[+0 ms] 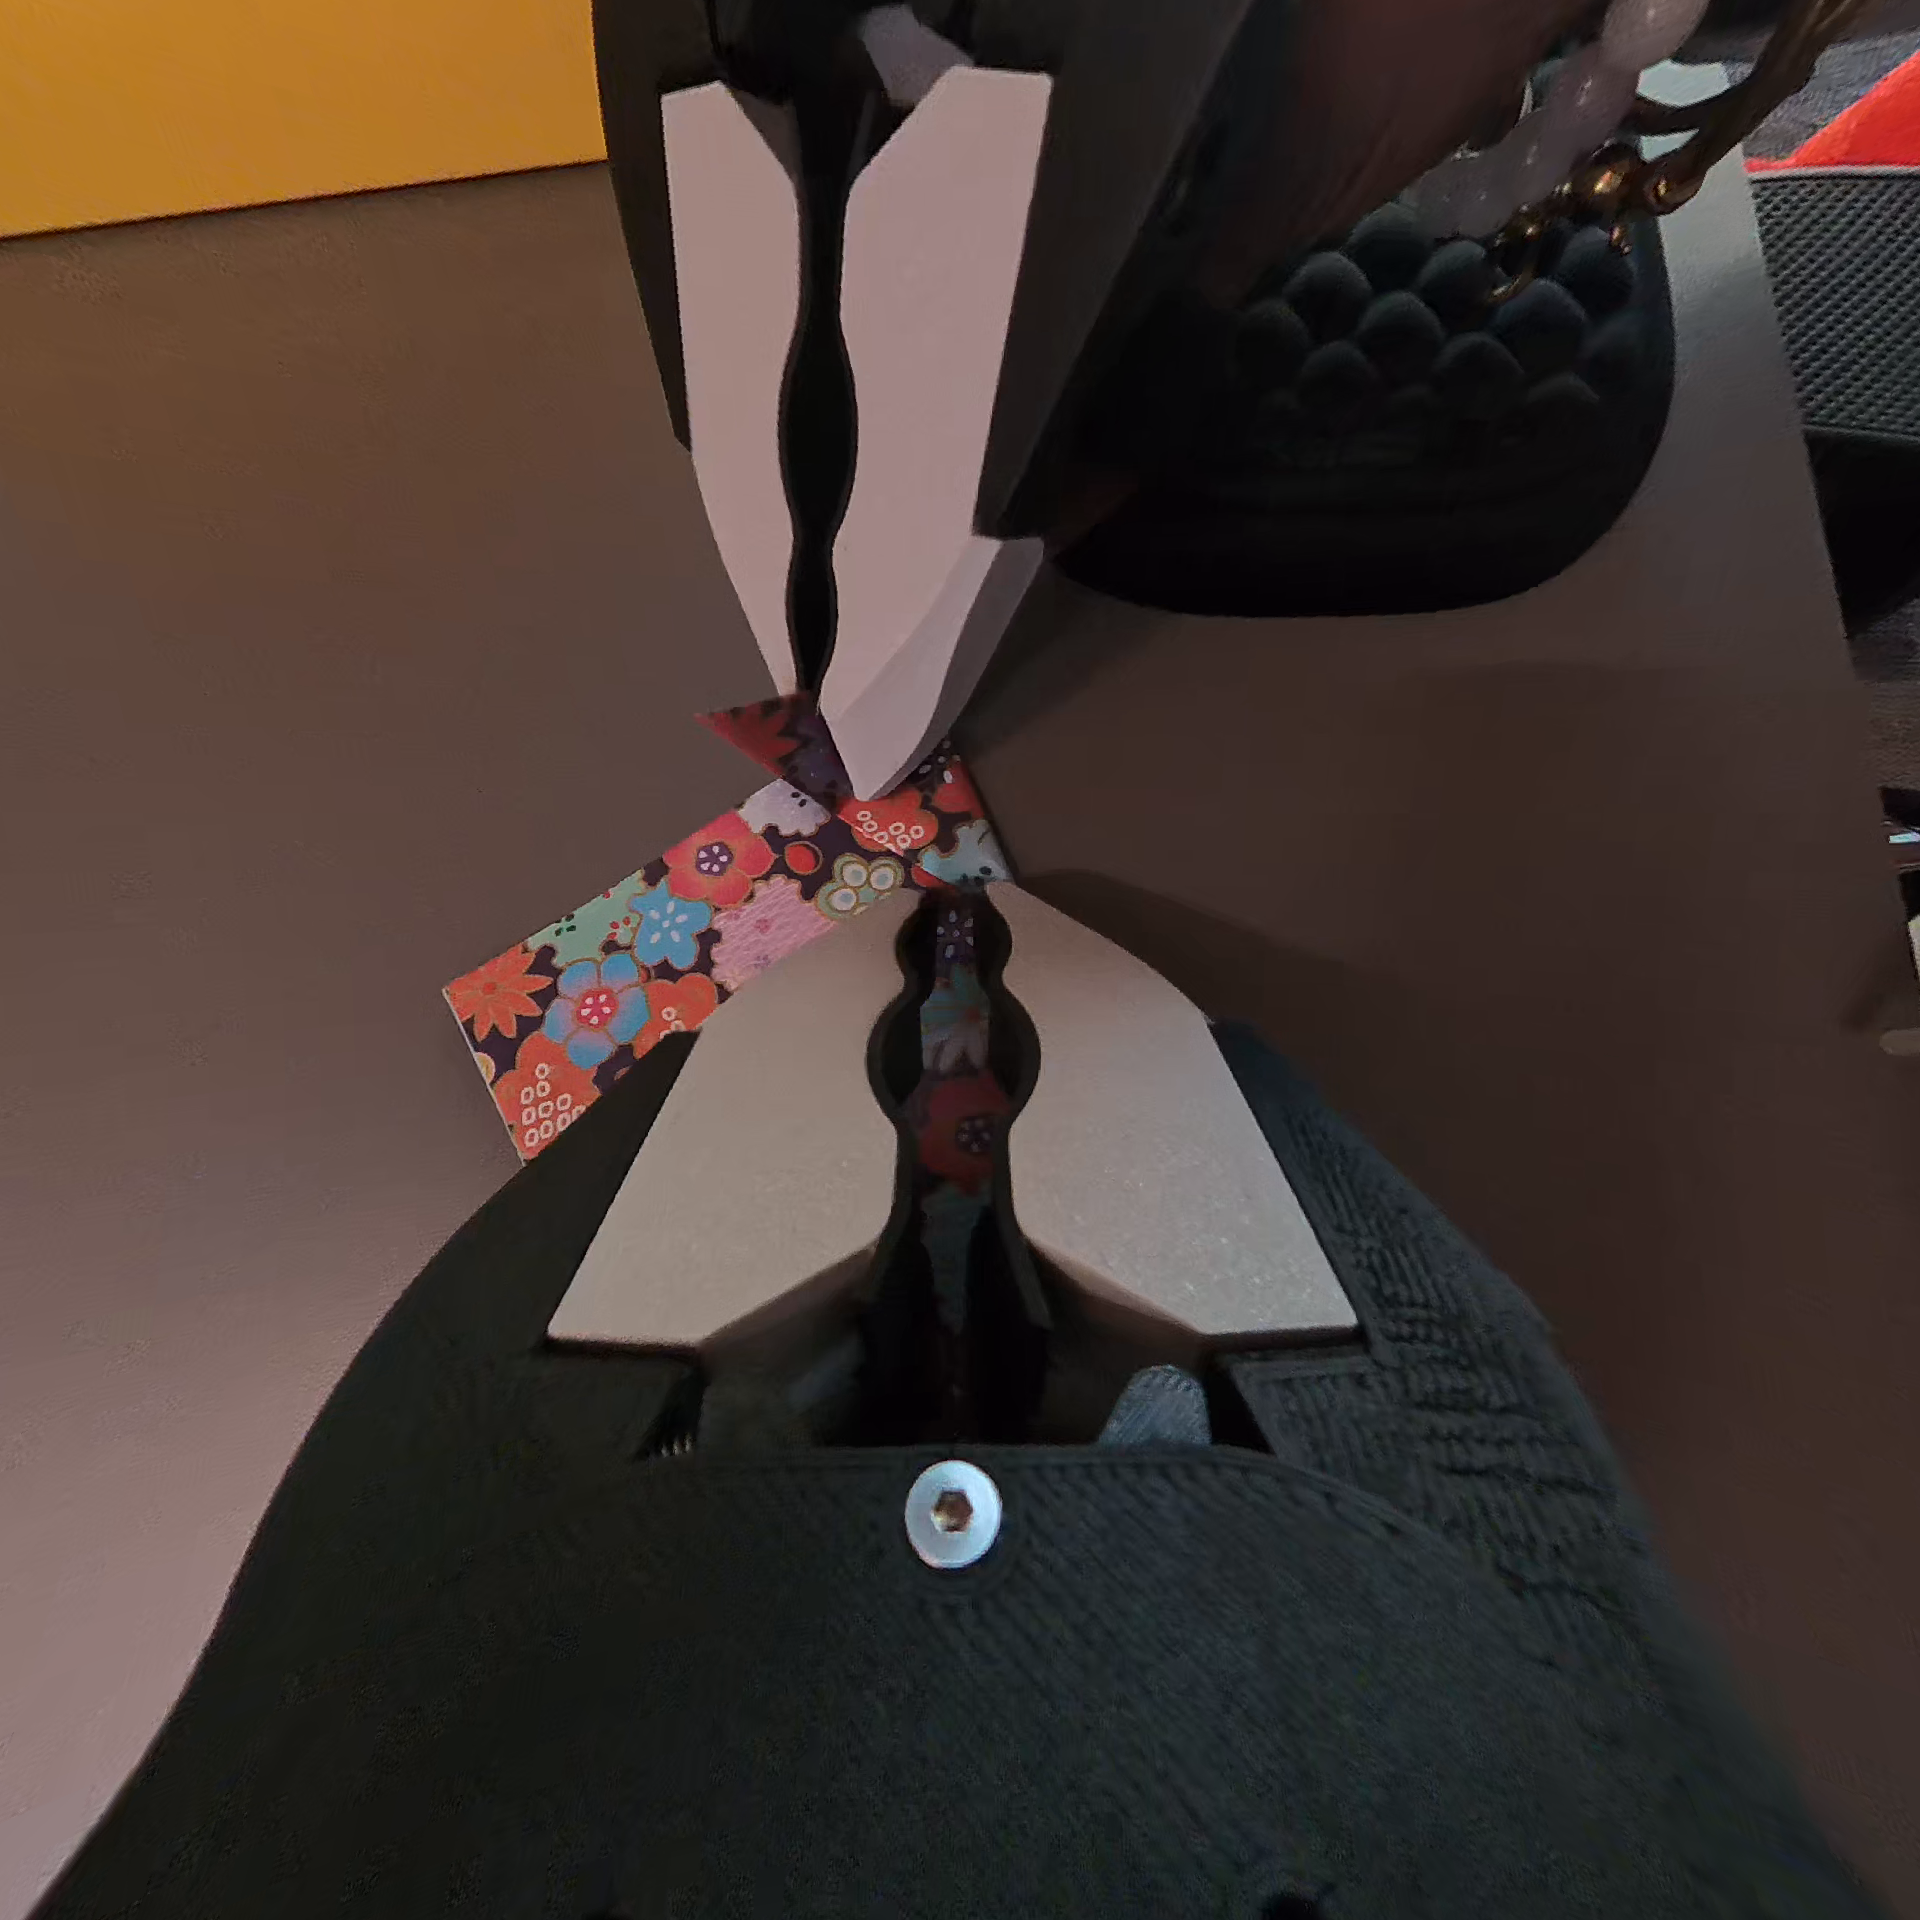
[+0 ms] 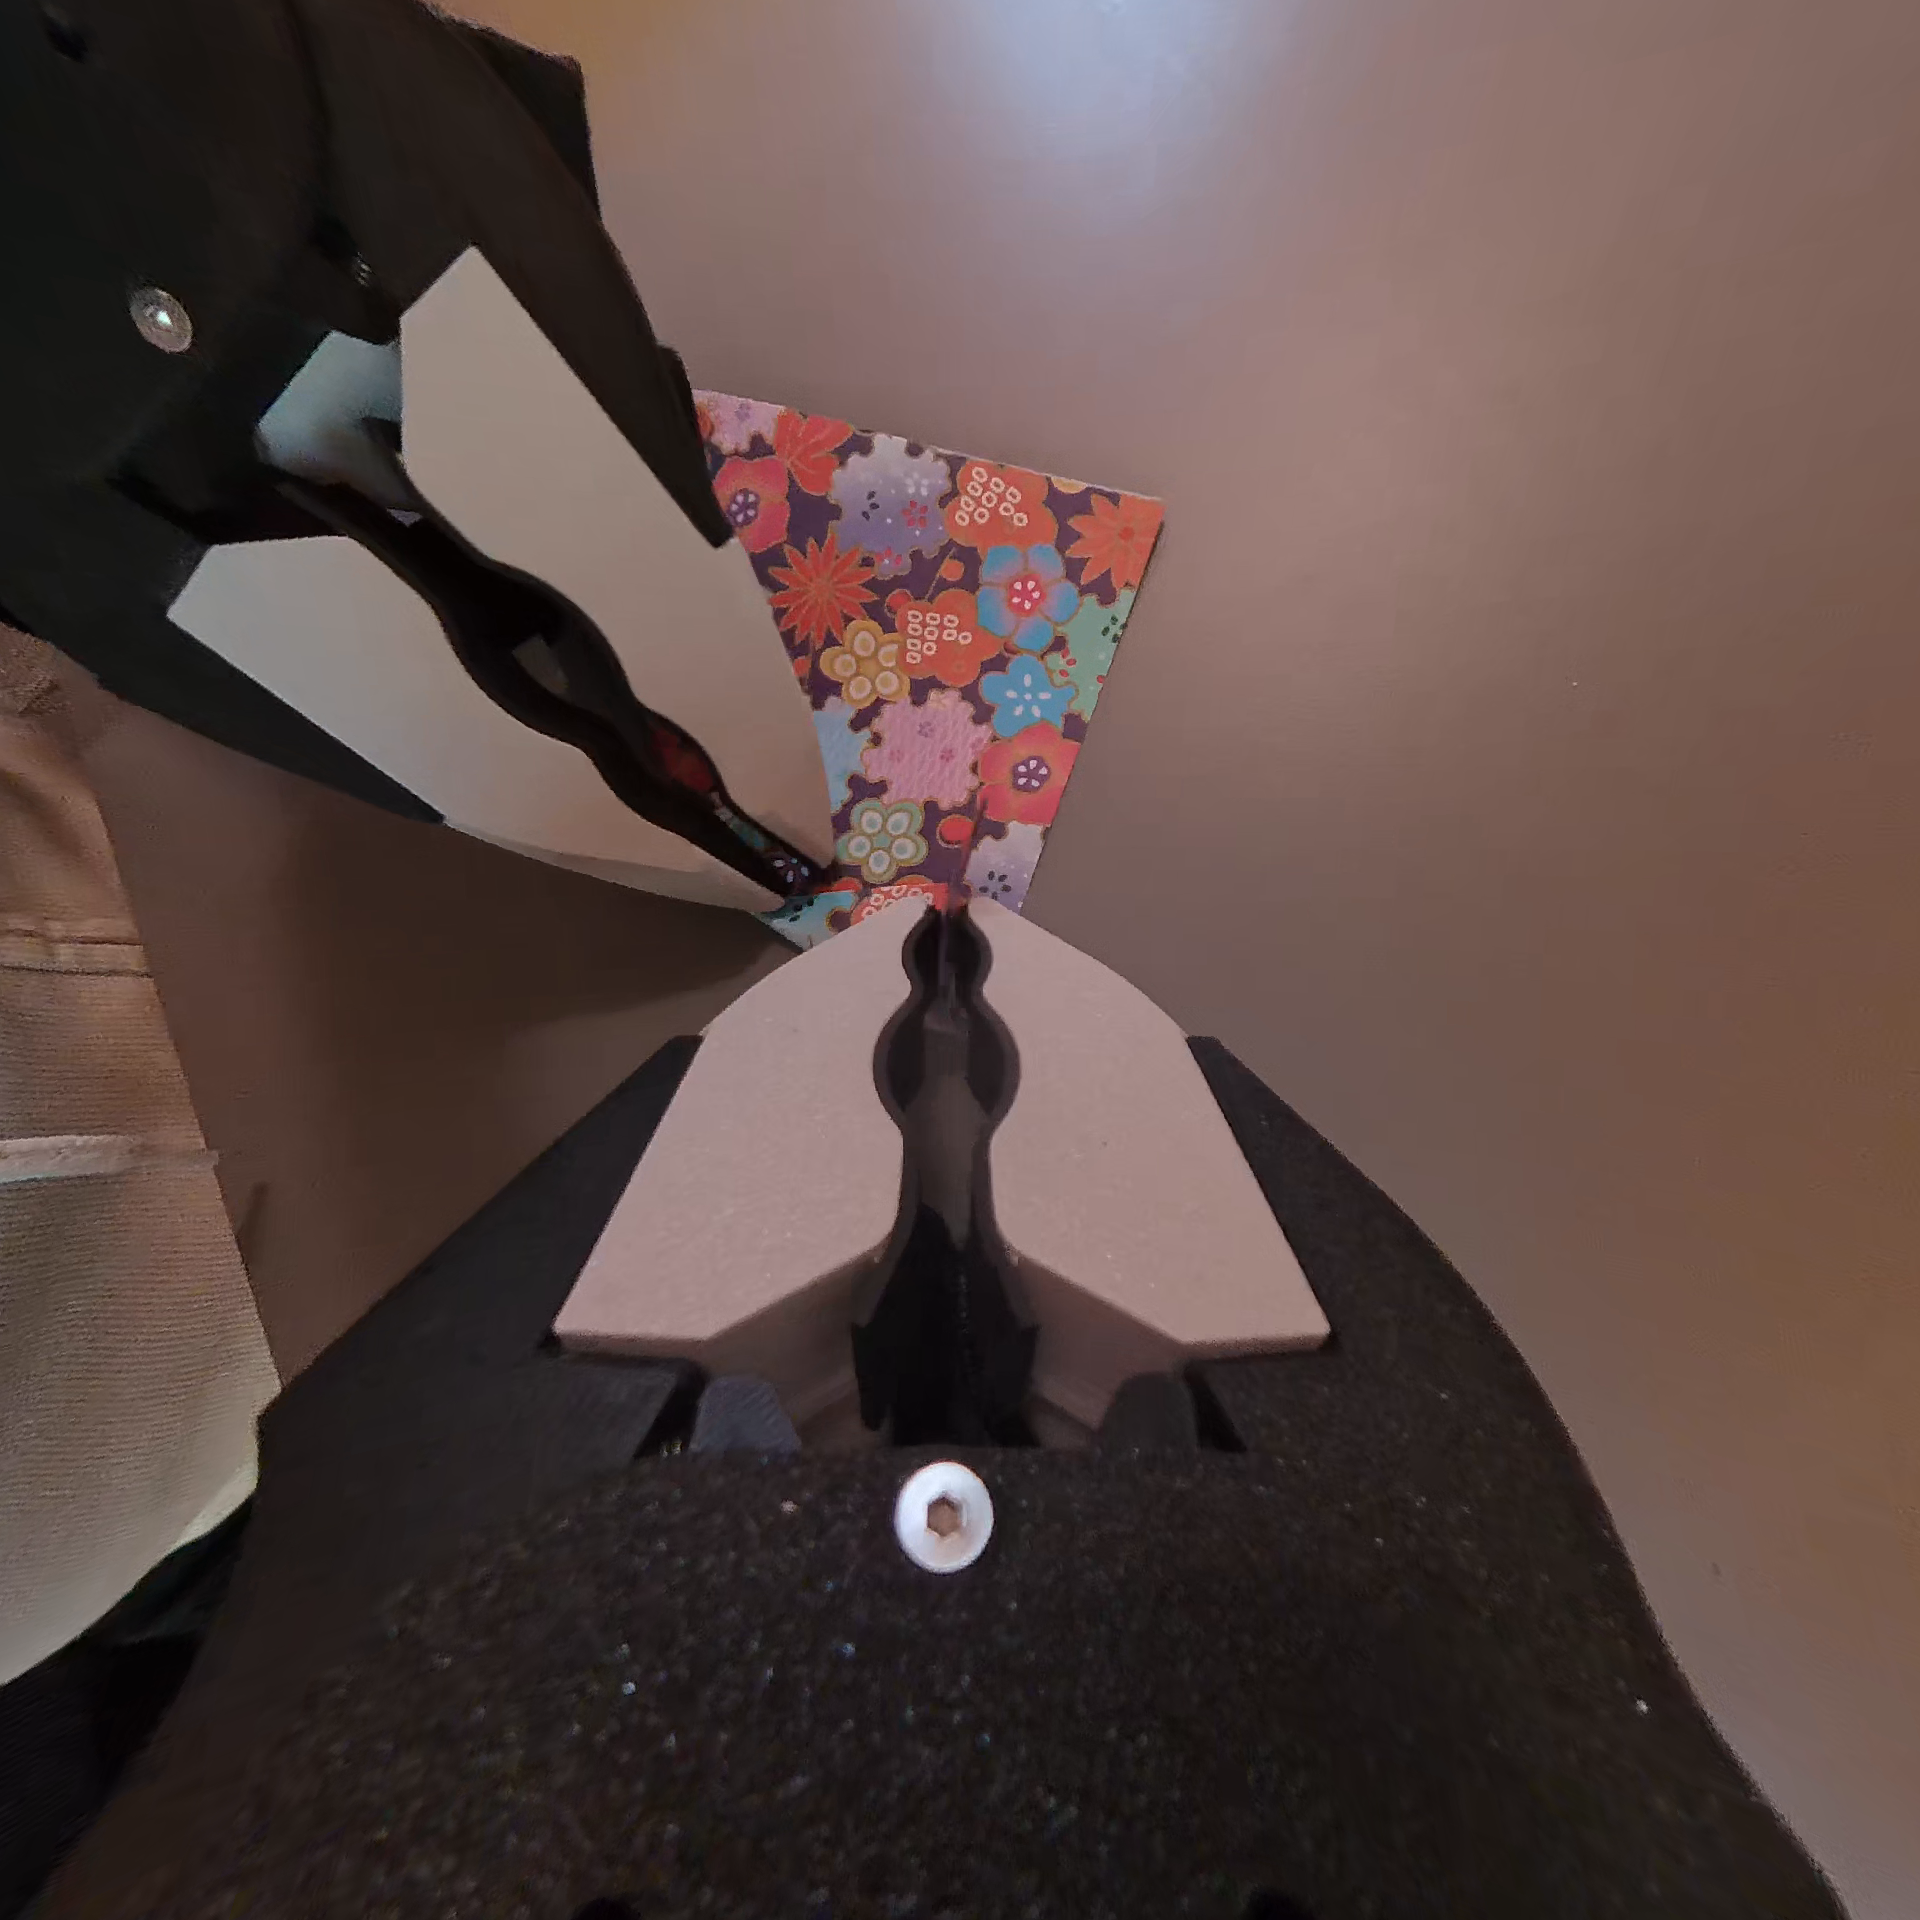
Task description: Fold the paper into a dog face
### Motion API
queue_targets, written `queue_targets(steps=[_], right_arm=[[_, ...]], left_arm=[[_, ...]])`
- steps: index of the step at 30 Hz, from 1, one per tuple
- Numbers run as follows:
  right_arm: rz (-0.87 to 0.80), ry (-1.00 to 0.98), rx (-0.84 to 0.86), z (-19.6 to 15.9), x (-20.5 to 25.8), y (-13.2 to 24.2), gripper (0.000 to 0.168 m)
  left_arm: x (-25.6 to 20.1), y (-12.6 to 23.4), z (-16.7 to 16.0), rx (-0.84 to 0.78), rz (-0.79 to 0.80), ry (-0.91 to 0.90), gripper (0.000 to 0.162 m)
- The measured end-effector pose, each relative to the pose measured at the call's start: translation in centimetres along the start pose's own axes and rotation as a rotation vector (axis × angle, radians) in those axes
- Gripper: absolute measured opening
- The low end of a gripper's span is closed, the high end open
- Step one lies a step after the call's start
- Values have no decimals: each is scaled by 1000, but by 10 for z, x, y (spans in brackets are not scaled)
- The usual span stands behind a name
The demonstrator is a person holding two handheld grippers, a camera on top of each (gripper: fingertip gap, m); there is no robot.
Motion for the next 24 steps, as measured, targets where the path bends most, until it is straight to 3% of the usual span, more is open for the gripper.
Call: queue_targets(steps=[3, 6, 7, 9, 11, 13, 17, 24], right_arm=[[-53, -14, -18, 0, -7, 5, 13], [-209, 99, -35, 0, -18, 15, 19], [-280, 159, -57, 3, -22, 21, 28], [-398, 365, -141, 13, -19, 36, 23], [-500, 658, -235, 22, -4, 48, 5], [-564, 961, -249, 21, 17, 45, 0], [-546, 1294, 21, 0, 38, 5, 0], [-544, 1409, 202, -6, 37, -9, 0]], left_arm=[[0, 0, 0, 0, -18, 16, 7], [0, 0, 0, 0, -20, 19, 7], [0, 0, 0, 0, -20, 18, 7], [0, 0, 0, 0, -22, 21, 7], [0, 0, 1, -1, -24, 23, 7], [0, 0, 1, -1, -26, 25, 6], [0, 0, 1, -1, -25, 24, 6], [0, 0, 1, -2, -22, 20, 6]])
Point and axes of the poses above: each gripper's, where its closed fingertips meet, y back along the fingers, z out of its top, x = y × z across the jaws, the point moved 3 cm from there along y, back along the fingers
